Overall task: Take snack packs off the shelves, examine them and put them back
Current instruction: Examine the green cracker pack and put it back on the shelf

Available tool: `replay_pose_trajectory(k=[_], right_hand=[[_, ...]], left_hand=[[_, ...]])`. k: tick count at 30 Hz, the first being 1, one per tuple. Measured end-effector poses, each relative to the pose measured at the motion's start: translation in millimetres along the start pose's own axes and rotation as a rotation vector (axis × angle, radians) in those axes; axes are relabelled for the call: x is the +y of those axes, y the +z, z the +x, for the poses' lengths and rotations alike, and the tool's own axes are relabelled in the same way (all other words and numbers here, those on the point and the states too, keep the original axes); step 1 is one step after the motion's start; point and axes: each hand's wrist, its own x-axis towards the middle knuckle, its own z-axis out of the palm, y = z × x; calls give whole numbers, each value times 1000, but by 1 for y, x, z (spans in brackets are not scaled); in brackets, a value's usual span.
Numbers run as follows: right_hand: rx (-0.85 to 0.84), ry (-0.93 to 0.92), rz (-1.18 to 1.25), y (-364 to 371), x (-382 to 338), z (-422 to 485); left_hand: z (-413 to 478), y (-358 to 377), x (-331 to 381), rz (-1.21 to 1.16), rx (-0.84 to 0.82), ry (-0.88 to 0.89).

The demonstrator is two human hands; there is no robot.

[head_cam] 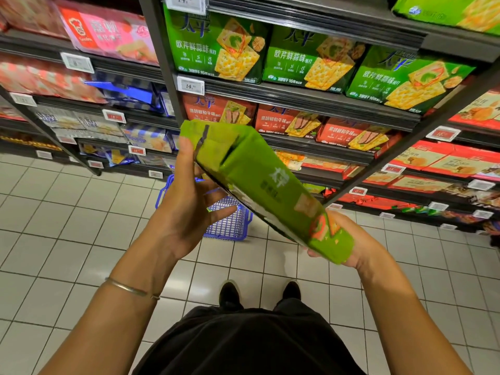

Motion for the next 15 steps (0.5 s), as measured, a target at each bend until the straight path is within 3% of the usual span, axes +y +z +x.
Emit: replay_pose_trajectory(k=[5,8,11,15], right_hand=[[-86,29,-15,23,0,5],[-6,-69,20,38,-4,14],[152,-166,84,48,-17,11],[112,-184,141,42,-27,11]], left_hand=[[-9,19,-7,117,-115,165],[-12,33,-21,281,-226,289],[-12,37,-28,301,-305,294],[-7,27,-21,325,-254,240]])
